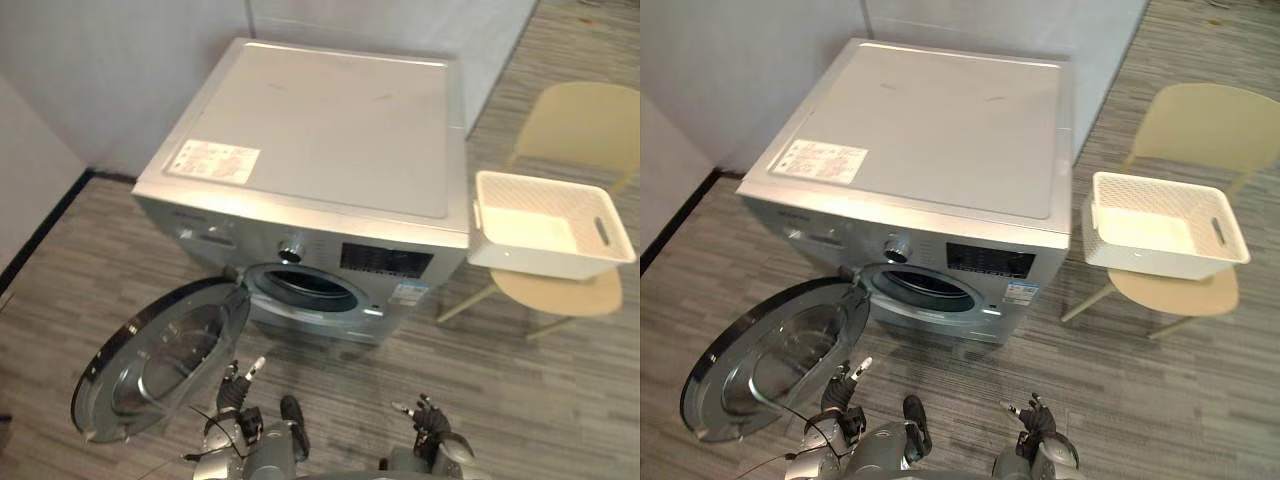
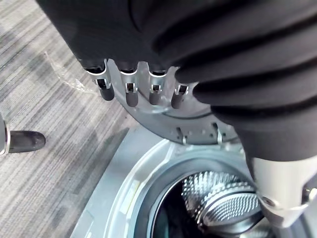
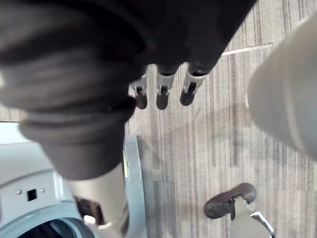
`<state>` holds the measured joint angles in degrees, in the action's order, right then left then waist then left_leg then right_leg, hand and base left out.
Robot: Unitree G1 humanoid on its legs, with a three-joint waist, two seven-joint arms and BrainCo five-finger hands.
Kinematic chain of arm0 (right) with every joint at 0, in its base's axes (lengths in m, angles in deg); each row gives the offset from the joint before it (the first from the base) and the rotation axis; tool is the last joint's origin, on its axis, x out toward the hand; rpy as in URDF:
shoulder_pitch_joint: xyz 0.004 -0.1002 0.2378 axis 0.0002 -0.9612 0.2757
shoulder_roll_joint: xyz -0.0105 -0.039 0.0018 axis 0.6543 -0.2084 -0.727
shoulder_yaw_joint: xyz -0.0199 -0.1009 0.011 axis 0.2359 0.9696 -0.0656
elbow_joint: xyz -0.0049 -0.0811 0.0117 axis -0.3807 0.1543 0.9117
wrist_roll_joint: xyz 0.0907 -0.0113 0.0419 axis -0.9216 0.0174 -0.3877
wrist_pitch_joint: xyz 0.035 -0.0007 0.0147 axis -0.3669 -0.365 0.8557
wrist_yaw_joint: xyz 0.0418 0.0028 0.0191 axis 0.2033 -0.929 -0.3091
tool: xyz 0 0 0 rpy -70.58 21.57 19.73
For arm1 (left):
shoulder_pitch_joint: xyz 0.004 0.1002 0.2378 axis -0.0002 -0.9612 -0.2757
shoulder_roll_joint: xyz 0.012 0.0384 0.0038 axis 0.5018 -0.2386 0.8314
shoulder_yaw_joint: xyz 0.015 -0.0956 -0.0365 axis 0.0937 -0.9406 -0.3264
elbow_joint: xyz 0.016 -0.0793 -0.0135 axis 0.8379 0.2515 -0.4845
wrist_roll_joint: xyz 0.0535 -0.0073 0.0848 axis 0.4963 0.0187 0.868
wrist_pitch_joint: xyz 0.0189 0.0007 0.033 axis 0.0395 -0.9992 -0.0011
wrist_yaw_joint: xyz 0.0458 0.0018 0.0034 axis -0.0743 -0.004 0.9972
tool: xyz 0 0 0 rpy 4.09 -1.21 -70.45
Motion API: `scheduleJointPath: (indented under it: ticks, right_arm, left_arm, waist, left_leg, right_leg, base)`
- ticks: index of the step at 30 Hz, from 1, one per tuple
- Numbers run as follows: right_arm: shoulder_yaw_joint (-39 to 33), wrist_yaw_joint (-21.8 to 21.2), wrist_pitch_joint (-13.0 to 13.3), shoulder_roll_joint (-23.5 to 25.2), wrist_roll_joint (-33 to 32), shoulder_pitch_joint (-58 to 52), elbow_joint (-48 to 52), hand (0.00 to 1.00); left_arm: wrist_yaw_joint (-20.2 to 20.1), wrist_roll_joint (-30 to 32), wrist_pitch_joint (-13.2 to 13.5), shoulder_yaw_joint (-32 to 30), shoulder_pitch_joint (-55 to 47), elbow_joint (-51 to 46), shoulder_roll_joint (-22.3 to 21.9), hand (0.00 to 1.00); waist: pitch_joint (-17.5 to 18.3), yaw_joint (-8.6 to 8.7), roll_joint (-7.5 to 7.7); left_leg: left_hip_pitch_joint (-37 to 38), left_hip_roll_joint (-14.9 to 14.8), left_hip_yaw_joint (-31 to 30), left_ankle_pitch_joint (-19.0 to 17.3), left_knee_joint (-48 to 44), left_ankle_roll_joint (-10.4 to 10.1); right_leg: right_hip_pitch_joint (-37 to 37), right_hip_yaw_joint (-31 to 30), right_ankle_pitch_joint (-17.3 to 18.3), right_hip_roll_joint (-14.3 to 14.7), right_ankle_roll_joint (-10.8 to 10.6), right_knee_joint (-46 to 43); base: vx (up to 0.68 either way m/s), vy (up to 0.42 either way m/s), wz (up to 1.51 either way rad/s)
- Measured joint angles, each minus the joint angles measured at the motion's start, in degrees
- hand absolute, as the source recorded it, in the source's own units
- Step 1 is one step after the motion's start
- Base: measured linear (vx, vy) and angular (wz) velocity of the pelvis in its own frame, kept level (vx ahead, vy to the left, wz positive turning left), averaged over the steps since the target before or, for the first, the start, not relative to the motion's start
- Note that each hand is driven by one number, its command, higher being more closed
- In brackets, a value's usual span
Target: Pick up the laundry basket with both hands and put the clothes into the washing machine.
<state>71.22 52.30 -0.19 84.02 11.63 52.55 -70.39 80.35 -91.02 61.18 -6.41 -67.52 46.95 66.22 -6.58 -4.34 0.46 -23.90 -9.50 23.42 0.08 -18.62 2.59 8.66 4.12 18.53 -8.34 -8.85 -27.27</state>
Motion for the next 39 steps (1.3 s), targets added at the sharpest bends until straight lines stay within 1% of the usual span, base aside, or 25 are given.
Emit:
scheduleJointPath:
  ticks: [1,4,5,6,7,8,9,10,13,15,16,17,19,20,21,24,25,29,30,31,32,34,36,38,39]
  right_arm:
    - [-0.35,0.06,-0.33,-0.75,1.54,0.55,-0.11,0.0]
    - [-1.32,0.15,-1.12,-1.32,5.06,-1.43,0.62,0.0]
    - [-1.44,0.27,-1.25,-1.27,5.48,-1.76,0.78,0.0]
    - [-2.08,0.46,-1.51,-1.06,5.92,-2.48,1.25,0.0]
    - [-3.15,0.4,-1.81,-0.73,6.18,-3.41,1.75,0.0]
    - [-3.98,0.42,-2.06,-0.69,6.53,-3.82,2.05,0.0]
    - [-5.0,0.59,-2.68,-1.24,7.56,-4.23,2.61,0.0]
    - [-5.15,0.59,-2.92,-1.74,8.07,-5.71,3.07,0.0]
    - [-7.13,-0.05,-3.4,-1.91,9.54,-7.61,3.19,0.0]
    - [-9.65,-0.18,-3.58,-1.86,9.75,-8.61,2.27,0.0]
    - [-10.17,-0.21,-3.59,-2.04,9.79,-8.66,1.94,0.0]
    - [-10.97,-0.28,-3.71,-2.17,9.77,-8.66,0.53,0.0]
    - [-11.6,-1.11,-3.83,-1.74,9.85,-9.11,-1.56,0.0]
    - [-12.15,-1.28,-3.93,-1.22,9.89,-8.92,-2.5,0.0]
    - [-12.58,-1.35,-3.91,-0.2,9.87,-8.73,-3.62,0.0]
    - [-13.07,-1.32,-3.79,0.24,9.57,-8.88,-3.51,0.0]
    - [-12.91,-1.23,-3.85,0.04,9.25,-8.8,-3.39,0.0]
    - [-9.32,-1.34,-4.02,-1.27,9.14,-8.08,-0.84,0.0]
    - [-7.4,-1.51,-4.27,-1.48,9.23,-7.79,0.62,0.0]
    - [-5.51,-1.63,-4.74,-1.42,9.24,-7.33,1.87,0.0]
    - [-4.64,-1.73,-4.91,-1.29,9.23,-6.77,2.37,0.0]
    - [-0.64,-2.53,-4.64,-0.24,9.14,-4.13,5.87,0.0]
    - [0.68,-2.52,-4.29,0.3,9.05,-3.1,7.67,0.0]
    - [1.3,-2.54,-3.69,0.82,9.02,-3.44,9.24,0.0]
    - [1.3,-2.61,-3.43,1.11,8.99,-4.25,10.34,0.0]
  left_arm:
    - [-0.02,-2.53,0.0,-0.02,-0.95,-2.21,-0.55,0.0]
    - [0.03,-3.8,0.07,-0.78,-2.82,-8.2,-0.45,0.0]
    - [0.11,-3.85,0.06,-1.14,-3.3,-9.43,-0.3,0.0]
    - [0.15,-3.97,-0.06,-2.38,-4.69,-12.6,-0.21,0.0]
    - [0.16,-4.34,-0.29,-3.01,-5.17,-15.12,-0.21,0.0]
    - [0.2,-4.38,-0.45,-3.27,-5.62,-16.51,-0.18,0.0]
    - [0.2,-4.49,-0.61,-4.38,-6.81,-19.87,-0.11,0.0]
    - [0.41,-4.42,-0.66,-6.14,-8.05,-24.04,-0.11,0.0]
    - [2.19,-2.29,-1.19,-12.89,-8.67,-30.67,-0.04,0.0]
    - [2.95,1.32,-2.37,-17.77,-8.49,-32.8,0.05,0.0]
    - [3.12,2.24,-2.8,-19.49,-8.17,-33.14,0.1,0.0]
    - [4.06,3.59,-3.59,-22.81,-6.92,-33.58,0.77,0.0]
    - [6.3,5.59,-4.12,-25.07,-3.57,-34.24,3.13,0.0]
    - [7.76,6.0,-4.24,-25.85,-0.93,-34.39,5.27,0.0]
    - [9.04,6.76,-4.44,-27.07,0.84,-34.38,7.86,0.0]
    - [11.31,8.25,-4.8,-28.65,4.28,-33.71,14.33,0.0]
    - [11.34,9.0,-4.72,-29.39,7.3,-31.19,17.66,0.0]
    - [9.94,9.01,-5.05,-29.11,14.83,-17.38,25.38,0.0]
    - [9.43,9.04,-5.73,-27.41,20.04,-10.21,28.95,0.0]
    - [8.44,9.07,-6.5,-24.8,26.17,-1.77,33.01,0.0]
    - [8.06,9.07,-6.74,-23.67,28.83,1.75,34.74,0.0]
    - [4.33,8.33,-8.42,-19.5,43.58,17.17,41.12,0.0]
    - [2.2,7.39,-8.96,-18.05,51.63,24.94,41.6,0.0]
    - [1.12,7.37,-10.44,-18.68,55.37,30.0,40.49,0.0]
    - [2.43,8.37,-10.66,-19.51,56.01,31.31,38.54,0.0]
  waist:
    - [-1.23,0.62,-1.79]
    - [-2.59,0.29,-4.25]
    - [-2.73,0.28,-4.57]
    - [-2.85,0.38,-4.79]
    - [-3.34,0.29,-3.66]
    - [-3.35,0.22,-3.73]
    - [-3.36,0.19,-3.45]
    - [-3.26,0.21,-3.35]
    - [-1.22,0.22,-3.61]
    - [0.86,0.31,-4.1]
    - [1.72,0.32,-4.93]
    - [3.03,0.47,-4.32]
    - [4.59,0.71,-3.88]
    - [5.03,0.62,-2.95]
    - [5.48,0.54,-2.21]
    - [6.06,0.74,-1.33]
    - [6.26,0.67,-1.3]
    - [5.63,0.66,-1.49]
    - [5.09,0.79,-1.71]
    - [3.57,1.33,-0.33]
    - [3.09,1.65,-0.33]
    - [-0.39,2.65,4.1]
    - [-1.91,3.89,6.88]
    - [-2.32,5.07,8.52]
    - [-2.59,5.22,8.4]
  left_leg:
    - [-0.28,-0.14,-1.62,1.08,-0.05,0.16]
    - [-0.15,-0.43,-5.14,4.53,0.3,-0.66]
    - [0.09,-0.31,-5.83,5.87,1.46,-1.09]
    - [1.5,0.96,-7.5,10.09,6.58,-3.34]
    - [2.22,1.44,-7.84,10.04,6.89,-3.33]
    - [2.25,1.41,-7.95,8.67,4.44,-2.19]
    - [2.14,1.32,-8.94,4.86,-1.95,-1.05]
    - [2.62,-0.57,-10.04,0.56,-8.77,-2.33]
    - [5.39,-6.48,-14.66,-4.03,-15.93,-3.88]
    - [9.06,-7.3,-16.93,-5.56,-11.74,-6.05]
    - [10.59,-6.31,-17.26,-6.47,-9.33,-7.13]
    - [12.3,-4.8,-17.09,-7.05,-4.18,-7.79]
    - [13.3,-2.61,-17.06,-6.84,2.31,-8.7]
    - [14.47,-1.55,-16.92,-6.2,5.99,-9.81]
    - [15.35,-0.71,-16.66,-4.79,8.72,-10.1]
    - [17.24,0.48,-15.04,-2.46,13.01,-10.28]
    - [17.58,0.4,-13.87,-0.97,15.26,-10.49]
    - [16.46,0.14,-10.79,2.43,20.74,-10.89]
    - [15.12,0.09,-10.51,3.72,21.81,-10.86]
    - [13.89,-0.08,-10.34,4.87,22.79,-10.85]
    - [13.58,-0.19,-10.26,5.4,23.03,-10.73]
    - [10.67,-0.75,-9.44,7.31,23.85,-10.49]
    - [8.36,-0.78,-9.15,8.53,23.88,-10.37]
    - [6.98,-1.01,-8.85,8.8,23.87,-10.31]
    - [6.5,-1.54,-8.58,8.8,23.88,-10.33]
  right_leg:
    - [-3.11,2.26,0.68,0.54,1.24,3.88]
    - [-5.29,6.26,2.66,1.58,4.01,4.52]
    - [-5.02,6.97,3.04,1.73,4.47,3.59]
    - [-4.3,8.35,3.34,1.35,5.19,1.74]
    - [-3.78,9.52,3.06,0.18,5.81,1.2]
    - [-3.75,9.98,2.67,-0.25,6.2,1.15]
    - [-3.83,10.99,1.77,-1.65,6.18,1.24]
    - [-3.84,11.12,0.68,-2.31,5.94,1.83]
    - [-2.99,10.66,-2.25,-2.86,4.79,4.97]
    - [-2.13,9.8,-4.0,-3.57,3.24,7.37]
    - [-2.15,9.48,-4.66,-3.7,2.69,8.59]
    - [-2.78,9.08,-6.59,-3.43,1.49,12.4]
    - [-4.25,8.75,-10.63,-3.58,1.54,18.41]
    - [-5.85,9.71,-13.35,-3.93,0.51,21.75]
    - [-6.48,9.89,-15.4,-4.16,1.26,24.08]
    - [-5.74,9.13,-16.69,-4.9,-0.29,24.82]
    - [-4.34,7.99,-17.48,-4.68,-1.13,25.48]
    - [0.25,4.9,-20.64,-3.63,-0.38,27.78]
    - [1.79,4.6,-22.41,-3.33,-0.54,28.88]
    - [3.19,4.38,-23.64,-2.93,-0.31,29.73]
    - [3.65,4.25,-24.09,-2.76,-0.15,29.85]
    - [6.95,3.47,-26.22,-2.0,0.44,30.82]
    - [8.96,3.38,-27.82,-1.91,0.69,31.89]
    - [10.03,3.33,-29.03,-1.68,1.07,32.89]
    - [10.69,3.35,-29.18,-1.39,1.24,32.89]
  base:
    - [-0.19,-0.057,0.18]
    - [-0.26,-0.1,0.45]
    - [-0.31,-0.099,0.53]
    - [-0.3,-0.071,0.5]
    - [-0.28,-0.062,0.48]
    - [-0.25,-0.025,0.47]
    - [-0.25,0.009,0.42]
    - [-0.26,0.044,0.35]
    - [-0.17,0.198,0.11]
    - [-0.06,0.304,-0.03]
    - [-0.03,0.354,0.02]
    - [-0.04,0.275,0.29]
    - [-0.03,0.241,0.51]
    - [-0.02,0.233,0.37]
    - [-0.03,0.205,0.18]
    - [-0.07,0.05,-0.24]
    - [-0.12,0.002,-0.38]
    - [-0.12,-0.026,-0.42]
    - [-0.13,-0.024,-0.16]
    - [-0.14,-0.025,-0.11]
    - [-0.15,-0.025,-0.13]
    - [-0.16,-0.026,-0.13]
    - [-0.12,-0.022,-0.04]
    - [-0.08,-0.021,-0.09]
    - [-0.05,-0.025,-0.09]
